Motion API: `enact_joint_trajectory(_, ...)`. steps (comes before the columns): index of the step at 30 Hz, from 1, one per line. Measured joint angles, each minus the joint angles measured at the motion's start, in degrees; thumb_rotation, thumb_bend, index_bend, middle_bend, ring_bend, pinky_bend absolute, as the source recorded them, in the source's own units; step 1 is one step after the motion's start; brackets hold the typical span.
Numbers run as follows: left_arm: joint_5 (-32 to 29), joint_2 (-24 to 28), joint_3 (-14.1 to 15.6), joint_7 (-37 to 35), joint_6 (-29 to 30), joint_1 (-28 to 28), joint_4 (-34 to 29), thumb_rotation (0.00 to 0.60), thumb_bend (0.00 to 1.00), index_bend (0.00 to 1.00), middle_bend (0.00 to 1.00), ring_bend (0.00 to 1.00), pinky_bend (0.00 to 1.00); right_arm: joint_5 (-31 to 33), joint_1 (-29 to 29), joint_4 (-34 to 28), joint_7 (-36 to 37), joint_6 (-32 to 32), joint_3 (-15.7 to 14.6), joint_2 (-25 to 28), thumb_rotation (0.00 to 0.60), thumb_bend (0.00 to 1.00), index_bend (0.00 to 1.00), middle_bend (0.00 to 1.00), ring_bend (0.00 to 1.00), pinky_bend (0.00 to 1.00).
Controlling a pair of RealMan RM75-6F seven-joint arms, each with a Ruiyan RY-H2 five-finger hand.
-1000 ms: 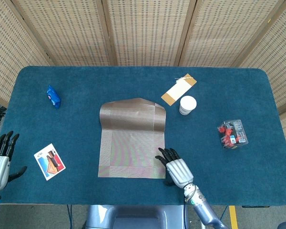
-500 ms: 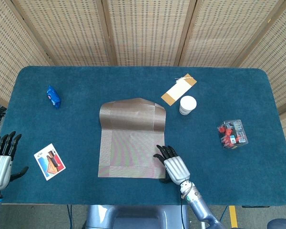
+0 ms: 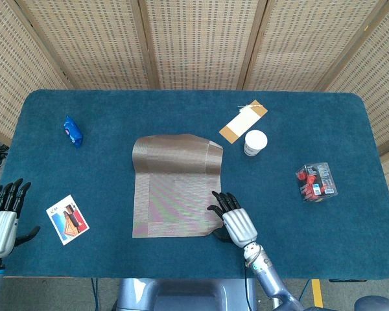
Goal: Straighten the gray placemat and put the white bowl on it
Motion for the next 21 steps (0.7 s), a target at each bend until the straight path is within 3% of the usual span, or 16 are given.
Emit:
enact_joint_trajectory(7,-0.1,0.1,0.0,0.0,-0.6,0.0,-0.2,0.6,0.14,0.0,0.0,0.0,0.0,0.9,0.1,0.4,-0.8,-0.9,-0.4,0.1,0.6,0.45,0.32,0.0,0.0,0.0)
enact_joint_trajectory(15,-0.4,0.3,-0.1,-0.2,-1.1,-0.1,-0.6,0.6,0.14,0.0,0.0,0.0,0.0,-0.2,0.0,2.1,0.2,1.0,-0.6,-1.0,0.6,0.42,0.5,0.06,0.0,0.0)
enact_joint_trajectory(21,-0.4,0.4,-0.2,-0.4,-1.1,0.0,-0.7,0.6,0.14,0.0,0.0,0.0,0.0,-1.1,-0.2,3.9,1.4,2.6,-0.4,-2.4,0.6,0.41,0.55,0.12,0.0,0.0)
